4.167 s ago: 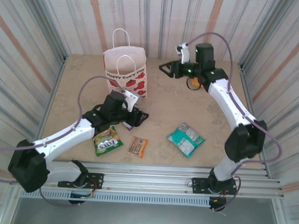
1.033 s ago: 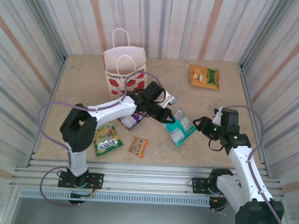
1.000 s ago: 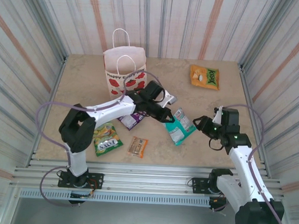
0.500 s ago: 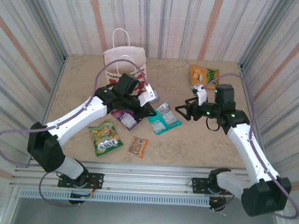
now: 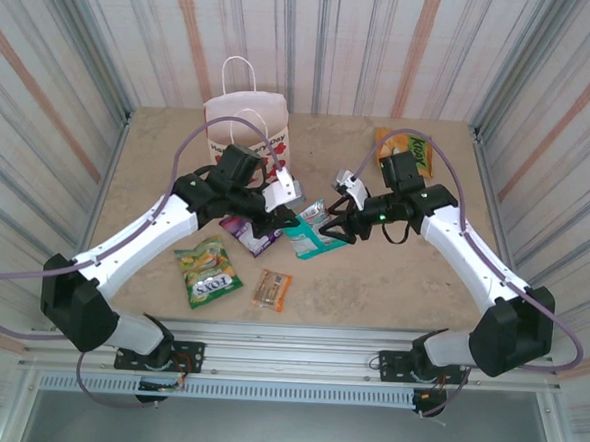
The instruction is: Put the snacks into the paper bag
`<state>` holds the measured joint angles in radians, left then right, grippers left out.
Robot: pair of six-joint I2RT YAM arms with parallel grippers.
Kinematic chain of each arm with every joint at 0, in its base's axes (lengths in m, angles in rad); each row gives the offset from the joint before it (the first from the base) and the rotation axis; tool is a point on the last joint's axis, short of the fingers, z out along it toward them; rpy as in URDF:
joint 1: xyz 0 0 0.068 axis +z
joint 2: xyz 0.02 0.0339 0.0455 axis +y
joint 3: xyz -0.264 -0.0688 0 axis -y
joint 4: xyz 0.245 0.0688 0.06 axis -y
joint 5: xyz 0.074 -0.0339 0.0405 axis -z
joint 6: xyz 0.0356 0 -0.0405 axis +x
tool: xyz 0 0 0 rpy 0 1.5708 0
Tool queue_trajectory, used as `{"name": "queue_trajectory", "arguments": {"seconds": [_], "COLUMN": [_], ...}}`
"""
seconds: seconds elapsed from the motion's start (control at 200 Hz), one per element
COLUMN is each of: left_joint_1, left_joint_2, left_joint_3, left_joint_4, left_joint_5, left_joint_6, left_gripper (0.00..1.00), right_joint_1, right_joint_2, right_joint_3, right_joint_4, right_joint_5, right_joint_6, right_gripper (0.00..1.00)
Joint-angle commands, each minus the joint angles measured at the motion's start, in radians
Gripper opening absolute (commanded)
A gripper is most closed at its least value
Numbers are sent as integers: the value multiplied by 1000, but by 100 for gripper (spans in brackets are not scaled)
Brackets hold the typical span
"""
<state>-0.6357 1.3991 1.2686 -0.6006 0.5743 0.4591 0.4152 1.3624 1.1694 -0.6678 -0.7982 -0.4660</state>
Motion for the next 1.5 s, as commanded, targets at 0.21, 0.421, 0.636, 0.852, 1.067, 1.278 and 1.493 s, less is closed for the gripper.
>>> {"name": "queue_trajectory", "arguments": {"seconds": [0.21,0.421,0.636,0.852,1.067,1.278,1.493], "left_joint_1": [7,12,37,104,170,213,218], "left_joint_2": [-49,-53,-58,-93,-148,-214,-250], "left_joint_3": [2,0,-20,-77,-178,-313,-390], "left_joint_4": [70,86,97,131,195,289,296], "left_joint_5": [12,-14,-10,-36,-150,-238,-275], "left_joint_6": [-11,-26,-39,-114,-289,-447,-512], "left_gripper": [0,0,12,63,74,80,80], "right_joint_1": [20,20,21,8,-7,-16,-27], "right_joint_2": [15,7,-7,-29,-1,64,160], "right_joint_3": [0,-8,-8,-24,3,109,266], "right_joint_4": [16,38,58,202,416,632,816], "right_joint_5": [-73,-41,7,21,46,80,76], "right_joint_6": [-54,-52,-56,18,139,234,300], "right_gripper": [49,27,15,14,13,13,13]}}
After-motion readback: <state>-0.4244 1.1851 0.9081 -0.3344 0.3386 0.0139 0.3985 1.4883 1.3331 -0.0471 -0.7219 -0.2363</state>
